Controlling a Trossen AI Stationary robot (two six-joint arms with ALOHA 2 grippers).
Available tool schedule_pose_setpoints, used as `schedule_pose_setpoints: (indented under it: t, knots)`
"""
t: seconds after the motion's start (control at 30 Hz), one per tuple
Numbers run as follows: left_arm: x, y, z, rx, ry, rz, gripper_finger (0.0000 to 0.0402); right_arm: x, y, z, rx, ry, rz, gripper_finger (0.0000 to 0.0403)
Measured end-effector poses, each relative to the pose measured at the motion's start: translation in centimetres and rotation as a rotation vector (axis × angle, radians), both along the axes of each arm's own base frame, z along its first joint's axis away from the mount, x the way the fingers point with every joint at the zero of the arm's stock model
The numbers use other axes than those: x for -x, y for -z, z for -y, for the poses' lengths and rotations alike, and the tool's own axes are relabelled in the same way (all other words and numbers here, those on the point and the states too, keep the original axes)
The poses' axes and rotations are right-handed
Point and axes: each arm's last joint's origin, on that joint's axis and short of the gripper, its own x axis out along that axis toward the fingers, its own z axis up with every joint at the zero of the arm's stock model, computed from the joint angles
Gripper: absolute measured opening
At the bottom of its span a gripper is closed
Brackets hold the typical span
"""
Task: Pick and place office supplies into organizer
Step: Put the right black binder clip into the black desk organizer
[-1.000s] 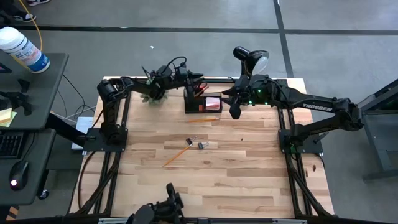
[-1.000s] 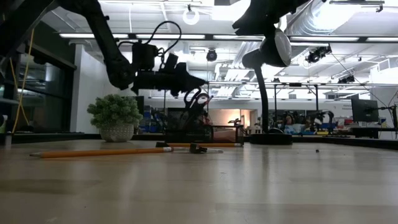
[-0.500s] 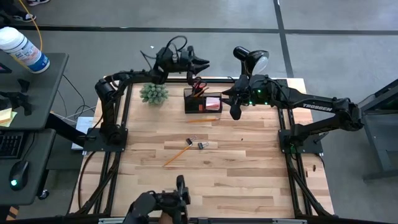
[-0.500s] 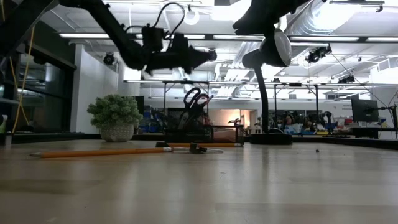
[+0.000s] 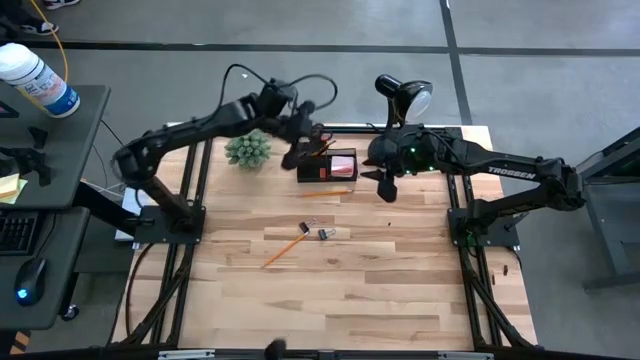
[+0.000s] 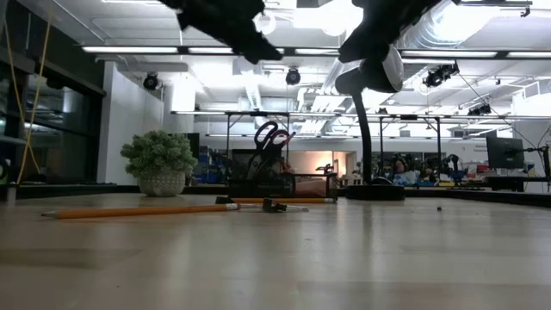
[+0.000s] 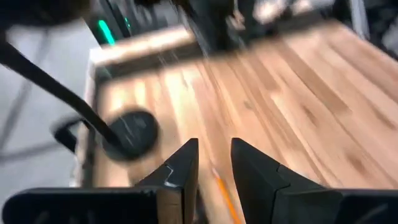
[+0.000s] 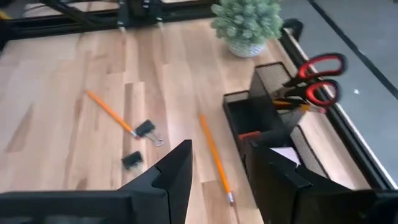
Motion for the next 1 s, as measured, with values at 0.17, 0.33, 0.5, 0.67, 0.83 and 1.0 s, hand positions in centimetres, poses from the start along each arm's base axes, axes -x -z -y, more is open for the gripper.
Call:
schedule_pose_setpoints:
  t: [0.17,0.33,0.5,0.67,0.83,1.0]
  knots:
    - [0.6,-0.2,4.9,-0.055,-0.038,-0.240,0.0081,-0.1,0.0,-0.1,0.006,-0.041,0.002,0.0142]
    - [0.1,0.9,10.5,-0.124,-0.089,-0.321,0.0066,-0.5,0.4,-0.1,-0.013,-0.071,-0.007,0.0142]
    - [0.6,4.6,15.0,-0.079,-0.183,-0.344,0.0053,-1.2,1.2,-0.1,-0.030,-0.089,-0.029,0.0142]
    - [2.3,7.8,17.4,0.003,-0.299,-0.319,0.0049,-2.5,2.1,0.0,-0.082,-0.163,-0.019,0.0142]
    - [3.7,9.0,18.8,0.033,-0.349,-0.312,0.0056,-4.2,3.5,-0.8,-0.042,-0.252,-0.044,0.0142]
    - [4.2,10.0,19.4,0.019,-0.334,-0.345,0.0058,-6.0,5.1,-2.7,0.013,-0.334,-0.077,0.0142]
